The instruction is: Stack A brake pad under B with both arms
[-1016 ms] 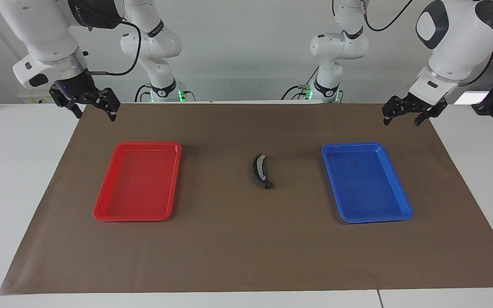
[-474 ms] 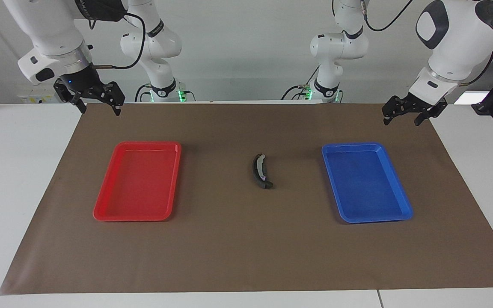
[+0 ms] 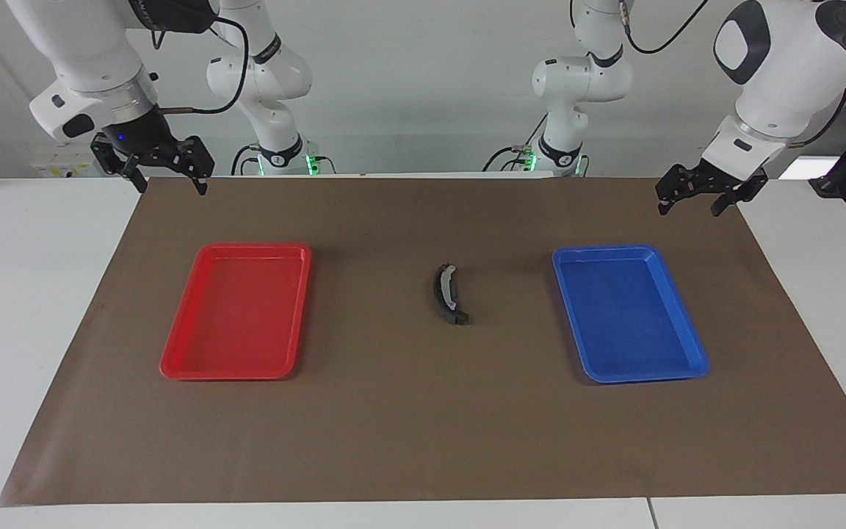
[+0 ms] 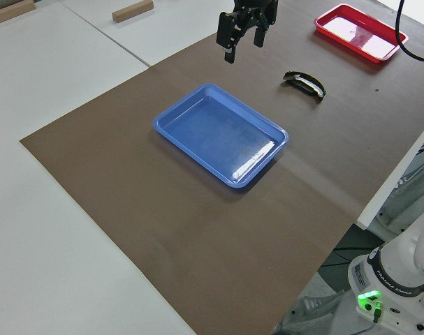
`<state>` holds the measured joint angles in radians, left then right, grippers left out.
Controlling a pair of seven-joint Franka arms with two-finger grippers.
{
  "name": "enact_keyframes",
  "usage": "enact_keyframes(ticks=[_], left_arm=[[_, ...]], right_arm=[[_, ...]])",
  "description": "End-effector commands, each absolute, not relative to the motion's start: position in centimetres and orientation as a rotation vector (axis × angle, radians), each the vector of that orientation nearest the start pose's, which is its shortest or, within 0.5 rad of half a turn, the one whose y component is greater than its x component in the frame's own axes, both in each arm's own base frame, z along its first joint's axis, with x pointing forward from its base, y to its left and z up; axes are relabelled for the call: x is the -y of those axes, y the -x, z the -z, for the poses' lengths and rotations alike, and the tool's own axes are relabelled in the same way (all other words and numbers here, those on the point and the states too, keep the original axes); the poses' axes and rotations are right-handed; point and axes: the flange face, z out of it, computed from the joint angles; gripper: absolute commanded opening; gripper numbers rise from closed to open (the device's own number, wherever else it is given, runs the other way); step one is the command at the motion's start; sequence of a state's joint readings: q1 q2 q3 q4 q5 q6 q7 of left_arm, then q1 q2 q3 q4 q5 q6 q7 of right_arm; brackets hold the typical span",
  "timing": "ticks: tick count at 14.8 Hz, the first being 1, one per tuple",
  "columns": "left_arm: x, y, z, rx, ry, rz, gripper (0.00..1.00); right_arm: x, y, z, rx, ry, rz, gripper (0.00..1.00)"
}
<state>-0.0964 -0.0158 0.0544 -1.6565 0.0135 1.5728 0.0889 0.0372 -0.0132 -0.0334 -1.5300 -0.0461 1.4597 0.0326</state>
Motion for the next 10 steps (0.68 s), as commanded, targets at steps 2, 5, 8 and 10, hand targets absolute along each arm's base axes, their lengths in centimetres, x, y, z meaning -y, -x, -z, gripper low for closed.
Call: enact_keyframes(ticks=[2, 5, 8, 10], left_arm=[[1.8, -54.03, -59.59, -0.212, 3.115, -0.099, 1.0], [1.71, -54.04, -59.59, -0.21, 3.115, -0.099, 1.0], [1.8, -54.03, -59.59, -0.212, 3.115, -0.099, 1.0], [1.71, -54.04, -59.59, -0.21, 3.115, -0.099, 1.0]], right_arm=[[0.25, -53.68, -64.42, -0.007, 3.173, -0.095, 0.99], [0.21, -53.65, -64.17, 0.013, 3.17, -0.102, 0.99], [0.21, -53.7, -64.13, -0.052, 3.171, -0.096, 0.99], [0.19, -53.7, -64.13, -0.084, 3.169, -0.096, 0.99]])
